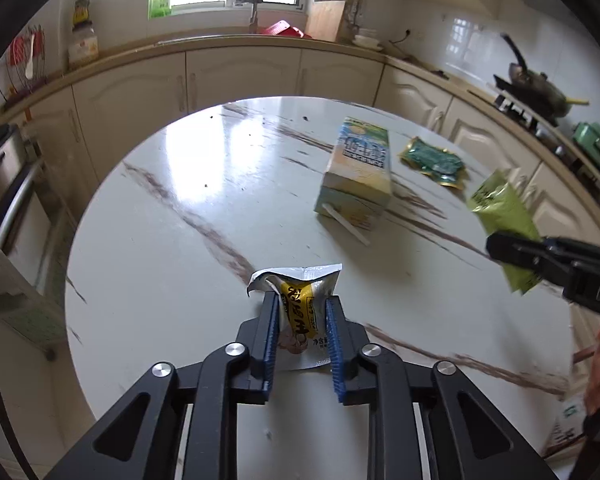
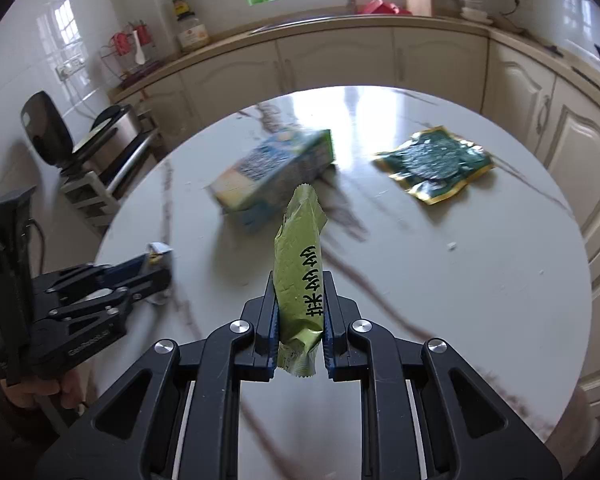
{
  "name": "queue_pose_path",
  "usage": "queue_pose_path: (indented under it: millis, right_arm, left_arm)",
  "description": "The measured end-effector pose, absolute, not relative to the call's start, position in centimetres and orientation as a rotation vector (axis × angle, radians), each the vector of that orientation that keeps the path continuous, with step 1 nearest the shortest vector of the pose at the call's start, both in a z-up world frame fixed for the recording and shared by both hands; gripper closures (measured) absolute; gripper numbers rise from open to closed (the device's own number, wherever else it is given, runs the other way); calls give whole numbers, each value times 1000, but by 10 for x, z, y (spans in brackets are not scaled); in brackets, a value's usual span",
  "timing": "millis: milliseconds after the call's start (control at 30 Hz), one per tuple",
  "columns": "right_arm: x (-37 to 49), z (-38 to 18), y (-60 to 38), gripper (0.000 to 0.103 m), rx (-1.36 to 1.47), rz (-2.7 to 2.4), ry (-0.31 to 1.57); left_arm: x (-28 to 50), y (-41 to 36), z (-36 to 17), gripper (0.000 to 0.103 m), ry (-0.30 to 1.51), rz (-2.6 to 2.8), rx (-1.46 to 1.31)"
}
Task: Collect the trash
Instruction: 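Carry both items over the blue bin and open both tools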
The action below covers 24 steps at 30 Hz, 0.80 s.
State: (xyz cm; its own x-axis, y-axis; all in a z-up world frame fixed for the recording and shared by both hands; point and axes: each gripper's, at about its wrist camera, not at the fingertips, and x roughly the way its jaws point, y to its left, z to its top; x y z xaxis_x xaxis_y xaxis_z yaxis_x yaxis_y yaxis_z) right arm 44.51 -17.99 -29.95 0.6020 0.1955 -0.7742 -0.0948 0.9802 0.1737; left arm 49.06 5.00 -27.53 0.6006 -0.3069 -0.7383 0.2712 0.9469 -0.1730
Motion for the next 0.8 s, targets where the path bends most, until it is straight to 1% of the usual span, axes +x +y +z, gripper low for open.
queue_pose_path:
  millis: [233,400,500,600,800]
  right_arm:
    - [428,-289,-145,86,124,206,900]
    - [418,-281,-107,86,96,243,893]
    - [414,-275,-76,86,64,283,881]
    - [409,-276,-36,86,31,337,882]
    - [401,-299,50,86,-43,450,925]
  left_arm:
    - [469,62,-273,90,856,-410,-115]
    - [438,90,-251,90,793,-438,-156]
    - [415,124,-243,90,763,-428,-188]
    - [392,168,-246,90,755,-425,-258]
    - [344,264,-276,90,779,-380,-378]
